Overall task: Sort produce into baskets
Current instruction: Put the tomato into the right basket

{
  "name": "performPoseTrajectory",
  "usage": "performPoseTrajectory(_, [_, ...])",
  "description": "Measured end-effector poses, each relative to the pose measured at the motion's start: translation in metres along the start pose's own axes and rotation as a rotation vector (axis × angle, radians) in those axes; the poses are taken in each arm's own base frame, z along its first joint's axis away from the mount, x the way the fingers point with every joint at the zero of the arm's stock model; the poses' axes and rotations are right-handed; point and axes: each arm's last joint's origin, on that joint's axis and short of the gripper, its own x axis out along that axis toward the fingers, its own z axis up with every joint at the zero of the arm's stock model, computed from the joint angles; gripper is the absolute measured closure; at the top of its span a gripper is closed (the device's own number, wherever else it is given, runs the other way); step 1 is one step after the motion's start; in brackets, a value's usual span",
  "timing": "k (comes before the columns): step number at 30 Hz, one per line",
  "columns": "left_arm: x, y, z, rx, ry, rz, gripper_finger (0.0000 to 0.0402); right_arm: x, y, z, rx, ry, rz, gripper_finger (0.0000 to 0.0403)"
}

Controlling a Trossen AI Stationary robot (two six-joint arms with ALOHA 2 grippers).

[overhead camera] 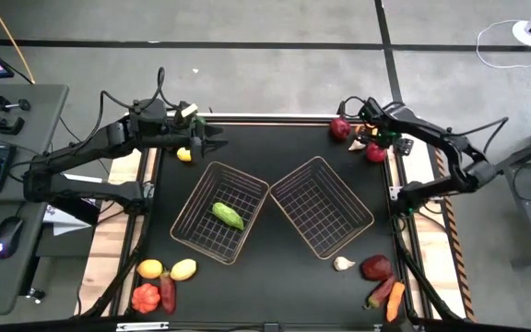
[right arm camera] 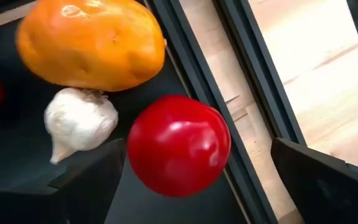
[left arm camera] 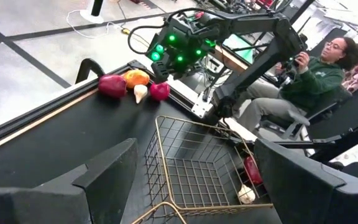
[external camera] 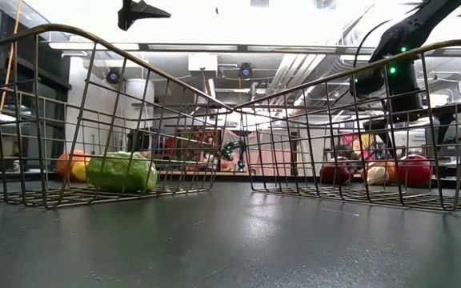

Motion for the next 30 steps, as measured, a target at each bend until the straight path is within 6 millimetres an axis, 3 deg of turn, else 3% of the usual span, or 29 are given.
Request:
performPoseTrajectory(11, [0.000, 0.000, 0.000, -0.001, 0.000, 0.000, 0.0090, 0.031, 0.020, 0.001, -0.058, 0.098, -0.038, 0.0004])
performPoseTrajectory(24, [0.000, 0.000, 0.000, -0.001, 0.000, 0.000, 0.0090, 0.049, 0.031, -0.007, -0.184, 0.232, -0.051, 0.0004])
performPoseTrajectory(30, [0.000, 0.000, 0.000, -0.002, 0.000, 0.000, 0.0090, 0.048, 0.033, -0.014, -0.279, 0.291, -0.025, 0.0004])
